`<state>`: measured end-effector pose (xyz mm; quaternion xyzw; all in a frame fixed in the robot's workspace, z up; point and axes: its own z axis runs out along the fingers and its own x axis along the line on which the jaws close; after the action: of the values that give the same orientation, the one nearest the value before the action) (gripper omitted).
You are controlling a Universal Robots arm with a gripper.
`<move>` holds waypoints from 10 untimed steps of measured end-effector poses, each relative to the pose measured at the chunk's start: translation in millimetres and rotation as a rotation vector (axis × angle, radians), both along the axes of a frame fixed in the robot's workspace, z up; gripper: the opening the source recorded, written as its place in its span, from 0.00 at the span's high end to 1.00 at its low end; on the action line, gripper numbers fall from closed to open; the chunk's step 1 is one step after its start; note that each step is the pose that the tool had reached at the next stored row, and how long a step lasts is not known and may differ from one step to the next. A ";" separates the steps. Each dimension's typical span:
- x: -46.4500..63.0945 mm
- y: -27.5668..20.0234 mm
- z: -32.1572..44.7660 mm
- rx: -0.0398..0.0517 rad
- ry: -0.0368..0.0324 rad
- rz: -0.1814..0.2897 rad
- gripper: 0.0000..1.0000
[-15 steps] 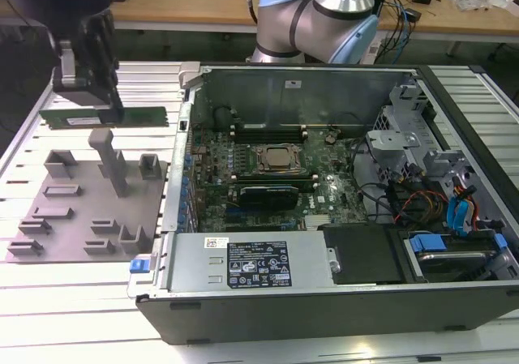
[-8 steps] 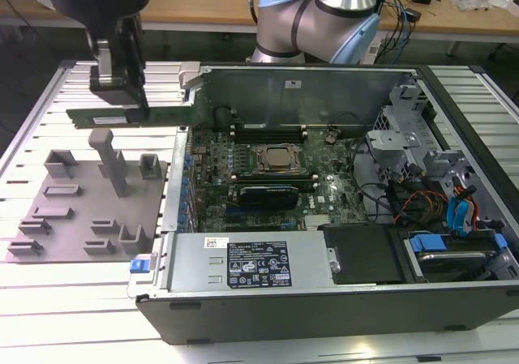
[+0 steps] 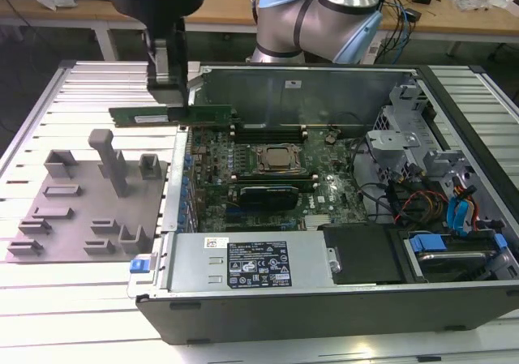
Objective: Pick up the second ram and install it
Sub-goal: 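Pick up the second ram and move it above second insertion slot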
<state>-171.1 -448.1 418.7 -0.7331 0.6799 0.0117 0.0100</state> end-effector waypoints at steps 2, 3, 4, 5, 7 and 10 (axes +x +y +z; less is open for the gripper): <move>4.9 0.3 0.0 0.0000 0.0000 0.000 0.89; 9.6 0.5 0.0 0.0000 0.0000 0.000 0.89; 13.3 0.7 -0.1 0.0000 0.0000 0.000 0.89; 19.7 0.8 0.0 0.0000 0.0000 0.000 0.89; 25.2 1.0 -0.1 0.0000 0.0001 0.000 0.89; 36.9 1.2 -0.1 0.0000 0.0000 0.000 0.89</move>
<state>-134.1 -446.9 418.6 -0.7331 0.6799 0.0117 0.0100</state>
